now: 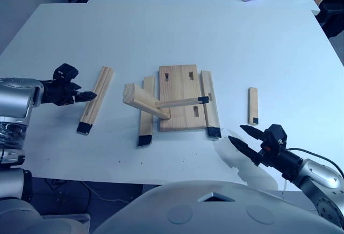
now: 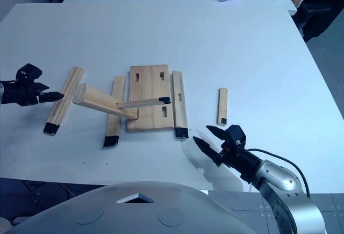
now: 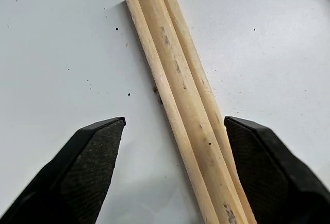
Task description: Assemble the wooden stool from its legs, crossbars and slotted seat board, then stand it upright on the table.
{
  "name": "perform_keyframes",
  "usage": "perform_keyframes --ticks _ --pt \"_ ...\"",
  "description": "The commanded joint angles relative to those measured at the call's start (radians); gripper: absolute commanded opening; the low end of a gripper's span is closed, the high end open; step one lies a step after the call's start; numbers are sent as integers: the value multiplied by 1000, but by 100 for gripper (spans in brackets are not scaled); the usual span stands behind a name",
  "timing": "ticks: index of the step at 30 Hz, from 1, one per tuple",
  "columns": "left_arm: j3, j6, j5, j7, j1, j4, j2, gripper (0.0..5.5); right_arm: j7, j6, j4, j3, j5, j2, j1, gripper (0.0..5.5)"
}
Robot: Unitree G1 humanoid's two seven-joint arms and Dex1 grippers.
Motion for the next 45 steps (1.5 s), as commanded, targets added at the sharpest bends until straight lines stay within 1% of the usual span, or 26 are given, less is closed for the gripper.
perform_keyframes --ticks 1,12,20,28,36,45 --pt "1 -15 19 2 14 6 -9 357 6 1 -3 -8 -3 -17 -2 309" --pt "7 -40 30 2 49 2 -15 357 8 6 -11 -12 2 -19 6 309" --pt "-8 -58 46 -5 -15 28 -20 357 -1 2 -15 -6 -4 -7 14 309" --pt "-11 -144 91 -12 31 63 -12 357 14 10 -11 -16 8 -26 1 309" --pt "0 -150 92 -4 84 25 -31 357 21 18 -13 -23 15 -41 -5 309" --pt "6 -162 94 -10 149 4 -25 357 17 22 -19 -17 16 -41 -8 309"
